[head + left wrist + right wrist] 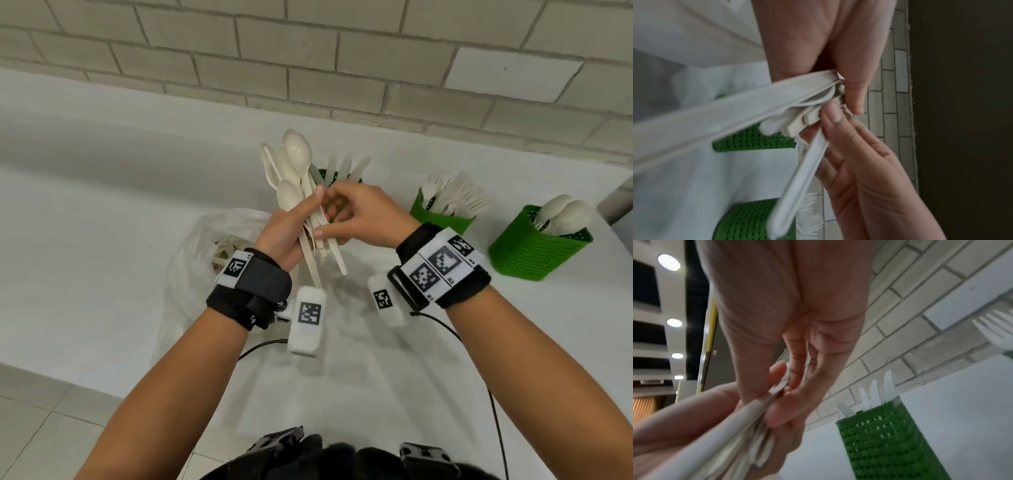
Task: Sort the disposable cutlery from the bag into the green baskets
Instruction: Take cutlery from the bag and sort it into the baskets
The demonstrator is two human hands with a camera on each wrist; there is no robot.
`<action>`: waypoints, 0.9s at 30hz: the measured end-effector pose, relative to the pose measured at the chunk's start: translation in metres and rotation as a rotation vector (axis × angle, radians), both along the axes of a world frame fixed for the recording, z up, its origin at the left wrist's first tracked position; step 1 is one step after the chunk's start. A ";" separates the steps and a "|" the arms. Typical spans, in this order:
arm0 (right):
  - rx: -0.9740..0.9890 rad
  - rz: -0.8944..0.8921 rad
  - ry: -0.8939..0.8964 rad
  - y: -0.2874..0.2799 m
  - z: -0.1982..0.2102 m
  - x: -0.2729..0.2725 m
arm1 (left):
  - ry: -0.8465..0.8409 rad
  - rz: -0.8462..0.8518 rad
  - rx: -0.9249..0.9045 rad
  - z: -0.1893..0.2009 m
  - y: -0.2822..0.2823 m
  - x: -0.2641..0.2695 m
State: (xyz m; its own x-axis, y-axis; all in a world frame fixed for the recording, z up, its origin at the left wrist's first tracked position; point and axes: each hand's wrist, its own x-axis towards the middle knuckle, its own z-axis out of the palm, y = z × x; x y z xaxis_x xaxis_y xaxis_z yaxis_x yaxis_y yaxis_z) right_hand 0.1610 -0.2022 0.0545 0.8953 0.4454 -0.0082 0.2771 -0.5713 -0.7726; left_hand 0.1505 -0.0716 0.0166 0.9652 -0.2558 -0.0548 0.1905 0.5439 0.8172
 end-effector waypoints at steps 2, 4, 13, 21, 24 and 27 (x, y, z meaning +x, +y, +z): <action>0.057 -0.006 0.078 -0.006 -0.001 0.003 | -0.023 -0.002 0.007 -0.002 0.004 -0.001; 0.183 -0.012 0.165 -0.013 -0.002 0.004 | -0.039 -0.002 0.052 -0.003 0.007 -0.002; 0.826 -0.313 0.223 -0.001 0.016 0.005 | -0.112 0.265 0.525 -0.015 0.003 0.004; 0.338 -0.380 -0.166 0.028 0.010 0.008 | -0.352 0.449 0.972 -0.018 -0.017 0.000; 0.469 -0.409 -0.133 0.024 0.010 0.008 | -0.392 0.438 1.004 -0.017 -0.014 -0.001; 0.496 -0.414 -0.151 0.022 0.015 0.008 | -0.407 0.396 1.009 -0.018 -0.012 -0.002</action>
State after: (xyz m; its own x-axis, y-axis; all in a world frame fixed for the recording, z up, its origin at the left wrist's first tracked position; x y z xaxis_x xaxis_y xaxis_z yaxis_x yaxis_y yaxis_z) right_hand 0.1691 -0.1802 0.0698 0.9686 -0.0172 0.2479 0.2366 -0.2407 -0.9413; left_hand 0.1489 -0.0836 -0.0012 0.9611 0.0519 0.2714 -0.2241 -0.4279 0.8756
